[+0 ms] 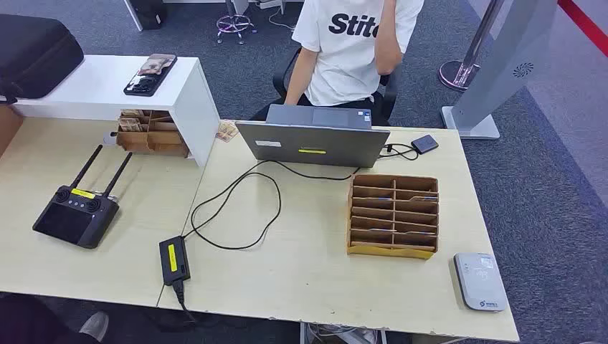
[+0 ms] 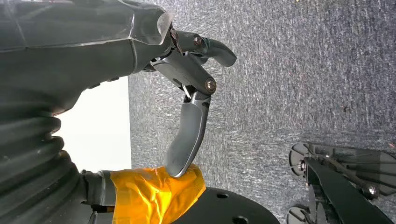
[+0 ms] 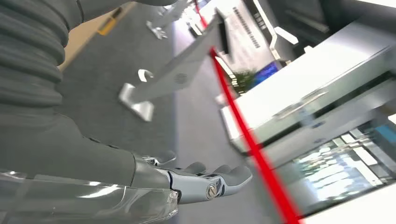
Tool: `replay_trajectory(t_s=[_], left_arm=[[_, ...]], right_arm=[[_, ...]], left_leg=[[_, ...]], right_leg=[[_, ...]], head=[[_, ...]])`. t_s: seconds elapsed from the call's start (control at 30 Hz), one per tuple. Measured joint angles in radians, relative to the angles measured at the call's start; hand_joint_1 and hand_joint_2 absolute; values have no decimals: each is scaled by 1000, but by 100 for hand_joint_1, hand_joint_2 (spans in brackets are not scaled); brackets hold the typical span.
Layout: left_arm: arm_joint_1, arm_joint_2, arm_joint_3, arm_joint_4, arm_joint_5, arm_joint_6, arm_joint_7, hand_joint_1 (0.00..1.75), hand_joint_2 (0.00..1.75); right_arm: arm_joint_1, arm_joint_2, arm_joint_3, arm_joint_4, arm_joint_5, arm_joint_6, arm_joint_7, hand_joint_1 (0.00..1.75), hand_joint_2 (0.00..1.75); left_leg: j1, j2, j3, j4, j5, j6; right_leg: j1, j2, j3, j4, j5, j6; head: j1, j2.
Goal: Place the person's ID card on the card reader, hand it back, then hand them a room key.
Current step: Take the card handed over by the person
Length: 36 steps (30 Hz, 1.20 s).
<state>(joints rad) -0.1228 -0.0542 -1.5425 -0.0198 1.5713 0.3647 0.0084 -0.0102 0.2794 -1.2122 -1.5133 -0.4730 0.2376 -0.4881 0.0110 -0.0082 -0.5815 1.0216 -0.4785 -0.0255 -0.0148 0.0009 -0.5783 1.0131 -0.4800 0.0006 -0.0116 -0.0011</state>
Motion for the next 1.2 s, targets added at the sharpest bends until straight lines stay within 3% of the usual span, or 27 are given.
replay_trajectory(t_s=[0.23,0.37,0.47,0.5,0.6,0.7,0.83,0.93,1.0,1.2], left_arm=[[2,-4,5,0,0,2,-2,0,175],[4,-6,13,0,0,3,-6,0,175],[5,-6,22,0,0,4,-9,0,175],[5,-6,24,0,0,4,-10,0,175],[6,-8,34,0,0,7,-14,0,175],[6,-10,46,0,0,9,-20,0,175],[6,-14,56,0,0,10,-26,0,175],[6,-15,60,0,0,10,-27,0,175],[6,-15,60,0,0,9,-27,0,175],[6,-14,60,0,0,0,-31,0,175]], right_arm=[[117,23,204,-277,-10,-49,-53,0,175],[164,26,298,-411,65,-48,-71,0,175],[182,26,347,-494,179,-55,-85,0,44],[192,27,367,-518,220,-63,-87,0,44],[230,31,453,-588,358,-105,-89,0,175],[270,39,561,-651,544,-187,-79,0,175],[314,47,700,-714,972,-328,-30,0,175],[333,50,787,-741,1202,-406,-11,0,175],[343,51,828,-750,1297,-444,-3,0,175],[358,51,906,-759,1416,-504,22,0,175]], left_leg=[[-1,1,0,0,0,0],[-1,1,0,0,0,0],[0,1,1,0,0,0],[0,1,1,0,0,0],[0,1,1,0,0,0],[0,1,1,0,0,0],[0,1,0,0,0,0],[0,1,1,0,0,0],[0,1,1,0,0,0],[0,1,1,0,0,0]], right_leg=[[0,0,0,0,0,0],[0,0,0,0,0,0],[0,0,0,0,0,0],[0,0,0,0,0,0],[0,0,0,0,0,0],[0,0,0,0,0,0],[0,0,0,0,0,0],[1,0,0,0,0,0],[1,0,0,0,0,0],[1,0,1,0,0,0]], head=[[0,0],[0,0],[0,0],[0,0],[0,0],[0,0],[0,0],[0,0],[0,0],[0,0]])
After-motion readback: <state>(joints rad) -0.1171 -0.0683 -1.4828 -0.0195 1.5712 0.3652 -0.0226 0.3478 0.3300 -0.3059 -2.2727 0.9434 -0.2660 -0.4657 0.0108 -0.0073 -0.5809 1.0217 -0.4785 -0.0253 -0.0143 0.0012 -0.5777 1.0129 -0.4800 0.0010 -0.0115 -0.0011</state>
